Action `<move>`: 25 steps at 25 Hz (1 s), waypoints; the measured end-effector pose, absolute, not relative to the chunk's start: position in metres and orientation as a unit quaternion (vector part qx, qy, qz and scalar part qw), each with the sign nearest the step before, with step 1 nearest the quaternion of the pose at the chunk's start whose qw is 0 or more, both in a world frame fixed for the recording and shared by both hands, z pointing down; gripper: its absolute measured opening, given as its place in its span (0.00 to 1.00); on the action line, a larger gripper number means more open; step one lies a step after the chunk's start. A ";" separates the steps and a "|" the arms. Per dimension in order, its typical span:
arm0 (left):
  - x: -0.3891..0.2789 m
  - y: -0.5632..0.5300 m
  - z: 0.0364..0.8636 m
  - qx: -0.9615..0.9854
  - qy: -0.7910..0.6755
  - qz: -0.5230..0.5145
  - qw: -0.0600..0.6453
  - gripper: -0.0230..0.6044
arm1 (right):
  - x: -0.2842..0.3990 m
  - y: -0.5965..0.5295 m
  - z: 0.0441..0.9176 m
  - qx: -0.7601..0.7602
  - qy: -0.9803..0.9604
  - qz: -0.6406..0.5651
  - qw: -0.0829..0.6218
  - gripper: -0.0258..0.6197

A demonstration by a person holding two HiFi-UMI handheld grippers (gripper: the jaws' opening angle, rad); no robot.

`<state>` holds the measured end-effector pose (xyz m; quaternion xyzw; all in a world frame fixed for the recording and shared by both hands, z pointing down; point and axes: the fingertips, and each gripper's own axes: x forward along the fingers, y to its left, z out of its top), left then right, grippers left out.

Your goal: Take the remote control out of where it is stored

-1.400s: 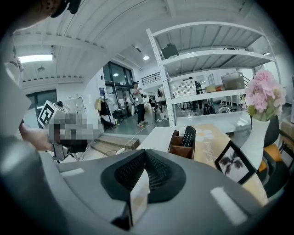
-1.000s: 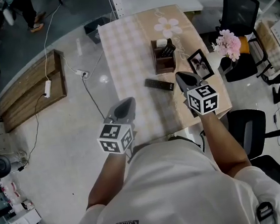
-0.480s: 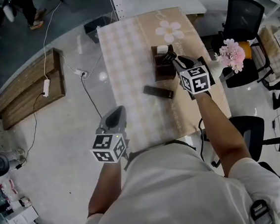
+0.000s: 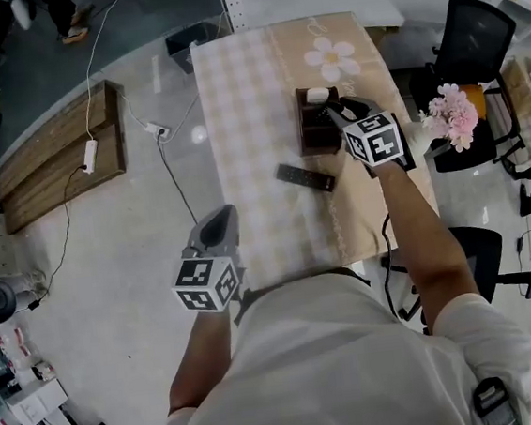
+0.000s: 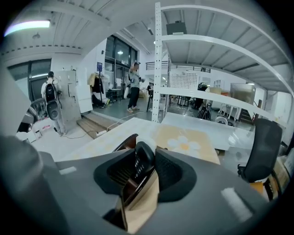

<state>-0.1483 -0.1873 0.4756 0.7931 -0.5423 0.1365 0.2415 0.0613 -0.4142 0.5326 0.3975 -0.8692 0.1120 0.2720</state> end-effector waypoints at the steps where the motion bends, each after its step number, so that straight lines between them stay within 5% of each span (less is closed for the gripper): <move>1: -0.149 -0.188 0.476 0.792 -0.543 0.136 0.242 0.04 | 0.060 -0.413 0.534 0.393 -0.871 0.118 0.272 0.24; 25: -0.153 -0.170 0.462 0.813 -0.524 0.120 0.224 0.04 | 0.052 -0.380 0.444 0.415 -0.881 0.054 0.220 0.18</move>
